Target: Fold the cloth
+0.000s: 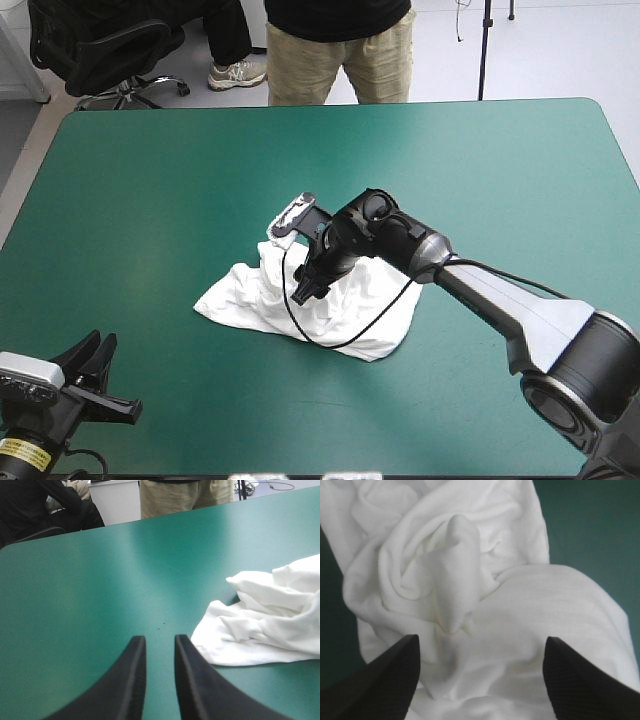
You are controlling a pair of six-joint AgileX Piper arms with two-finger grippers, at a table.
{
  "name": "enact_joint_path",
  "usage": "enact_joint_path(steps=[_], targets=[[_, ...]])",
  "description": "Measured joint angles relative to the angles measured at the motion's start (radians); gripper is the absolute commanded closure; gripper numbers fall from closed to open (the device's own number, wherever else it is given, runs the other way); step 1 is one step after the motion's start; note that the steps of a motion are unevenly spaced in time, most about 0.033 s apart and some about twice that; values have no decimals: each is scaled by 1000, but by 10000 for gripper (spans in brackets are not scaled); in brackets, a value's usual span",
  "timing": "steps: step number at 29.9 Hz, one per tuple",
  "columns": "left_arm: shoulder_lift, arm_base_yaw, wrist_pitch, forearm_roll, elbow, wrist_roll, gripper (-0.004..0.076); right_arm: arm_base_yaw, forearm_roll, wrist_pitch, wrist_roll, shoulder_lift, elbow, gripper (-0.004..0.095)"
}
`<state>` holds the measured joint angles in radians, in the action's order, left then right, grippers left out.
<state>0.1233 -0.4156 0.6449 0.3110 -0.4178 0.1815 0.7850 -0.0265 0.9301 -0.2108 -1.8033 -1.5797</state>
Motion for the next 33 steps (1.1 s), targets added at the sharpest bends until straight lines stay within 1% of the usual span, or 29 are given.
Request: enact_joint_path(steps=[4, 6, 7, 9, 11, 12, 13, 16, 19, 23, 25, 30, 33], targets=[[0, 0, 14, 2, 0, 66, 551, 0, 4, 69, 0, 87, -30, 266], [11, 0, 47, 7, 0, 129, 521, 0, 20, 127, 7, 141, -35, 287], [25, 0, 68, 8, 0, 162, 484, 0, 27, 165, 14, 173, -36, 300], [62, 0, 97, 6, 0, 212, 376, 0, 52, 233, 36, 236, -36, 318], [122, 0, 100, -2, 0, 259, 281, 0, 85, 288, 61, 298, -36, 328], [159, 0, 93, -10, 0, 278, 249, 0, 98, 301, 74, 323, -36, 327], [202, 0, 88, -19, -1, 293, 237, 0, 117, 308, 88, 355, -36, 327], [349, 0, 88, -28, -39, 319, 236, 0, 165, 319, 117, 441, -36, 327], [514, 0, 118, -28, -135, 317, 236, 0, 208, 319, 155, 524, -36, 327], [757, 0, 209, -28, -294, 246, 236, -1, 257, 319, 199, 598, -37, 327], [863, 1, 236, -29, -350, 194, 236, -1, 263, 319, 204, 618, -37, 327], [1107, 26, 231, -112, -415, 57, 236, -1, 268, 320, 229, 643, -26, 327], [1194, 34, 196, -149, -430, 21, 238, -1, 285, 320, 241, 650, 0, 327]])
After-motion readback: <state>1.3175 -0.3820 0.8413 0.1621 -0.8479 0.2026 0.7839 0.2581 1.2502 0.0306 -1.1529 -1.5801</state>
